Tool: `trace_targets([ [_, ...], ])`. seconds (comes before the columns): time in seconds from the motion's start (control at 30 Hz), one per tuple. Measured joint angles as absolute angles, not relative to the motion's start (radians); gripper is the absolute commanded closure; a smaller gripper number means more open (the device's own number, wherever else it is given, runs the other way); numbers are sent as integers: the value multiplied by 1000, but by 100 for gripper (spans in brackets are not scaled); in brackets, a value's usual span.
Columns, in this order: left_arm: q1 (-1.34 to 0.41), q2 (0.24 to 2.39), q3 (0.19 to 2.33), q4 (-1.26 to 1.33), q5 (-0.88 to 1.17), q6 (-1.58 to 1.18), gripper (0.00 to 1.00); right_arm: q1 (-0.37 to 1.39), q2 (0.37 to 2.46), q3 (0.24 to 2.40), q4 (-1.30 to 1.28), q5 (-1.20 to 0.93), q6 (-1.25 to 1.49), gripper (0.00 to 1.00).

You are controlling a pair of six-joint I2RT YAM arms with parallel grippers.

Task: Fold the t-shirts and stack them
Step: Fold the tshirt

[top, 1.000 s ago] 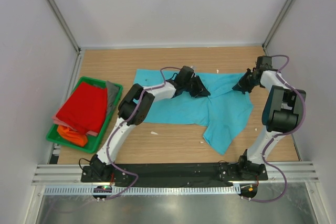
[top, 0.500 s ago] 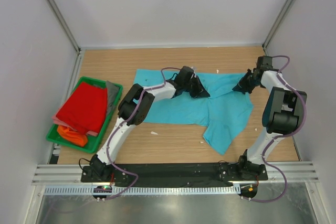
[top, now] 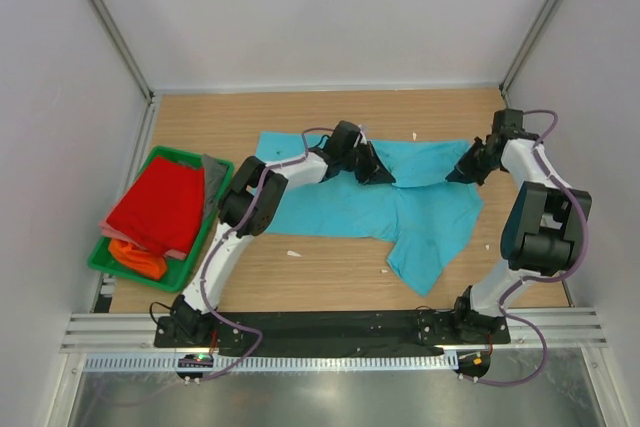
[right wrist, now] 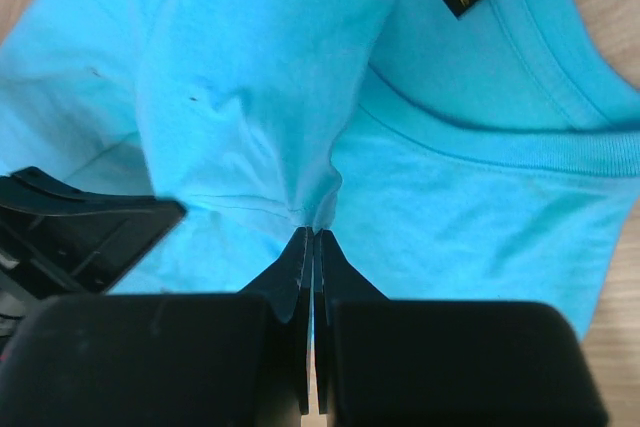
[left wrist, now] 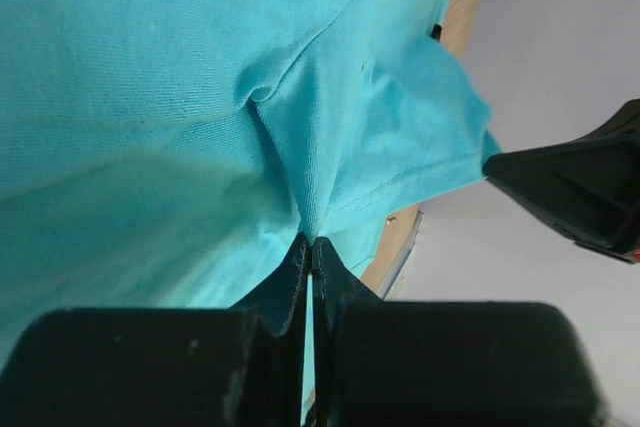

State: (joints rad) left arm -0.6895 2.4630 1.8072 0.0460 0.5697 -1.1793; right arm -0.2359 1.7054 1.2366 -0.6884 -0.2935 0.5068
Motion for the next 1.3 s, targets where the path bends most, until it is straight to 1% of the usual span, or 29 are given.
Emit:
trace_targets([
  [0.13,-668,2445,1807,38,598,-1187,100,-236,1668,1179,-716,-289,512,99],
  [0.4,-655,2443,1807,16,644,-1195,95,-236,1626,1029,-726,-286,567,99],
  [0.47,-657,2443,1807,10,654,-1195,91,-236,1618,1010,-728,-282,580,98],
  [0.5,-659,2443,1807,9,657,-1195,89,-236,1615,1004,-728,-279,583,96],
  [0.53,-659,2443,1807,9,660,-1195,81,-236,1612,1002,-728,-273,586,84],
  [0.6,-659,2443,1807,6,668,-1188,74,-236,1610,1002,-731,-263,590,73],
  [0.63,-659,2443,1808,1,669,-1179,69,-236,1610,1004,-731,-250,586,57],
  [0.67,-659,2443,1810,-14,669,-1158,67,-236,1610,1005,-730,-240,589,52],
  [0.77,-659,2442,1834,-112,657,-1066,65,-236,1604,1018,-705,-192,587,51],
  [0.87,-653,2423,1870,-257,615,-934,67,-236,1613,1083,-658,-135,585,51],
  [0.93,-644,2387,1877,-339,577,-853,70,-236,1666,1190,-648,-101,573,50],
  [1.0,-617,2337,1882,-404,538,-782,70,-238,1755,1327,-626,-75,552,49],
  [1.07,-574,2300,1898,-442,513,-735,70,-238,1853,1463,-584,-44,530,48],
  [1.13,-510,2286,1929,-450,501,-701,71,-238,1927,1545,-556,-23,512,48],
  [1.3,-342,2297,1966,-461,482,-667,72,-238,2046,1636,-554,-2,485,48],
])
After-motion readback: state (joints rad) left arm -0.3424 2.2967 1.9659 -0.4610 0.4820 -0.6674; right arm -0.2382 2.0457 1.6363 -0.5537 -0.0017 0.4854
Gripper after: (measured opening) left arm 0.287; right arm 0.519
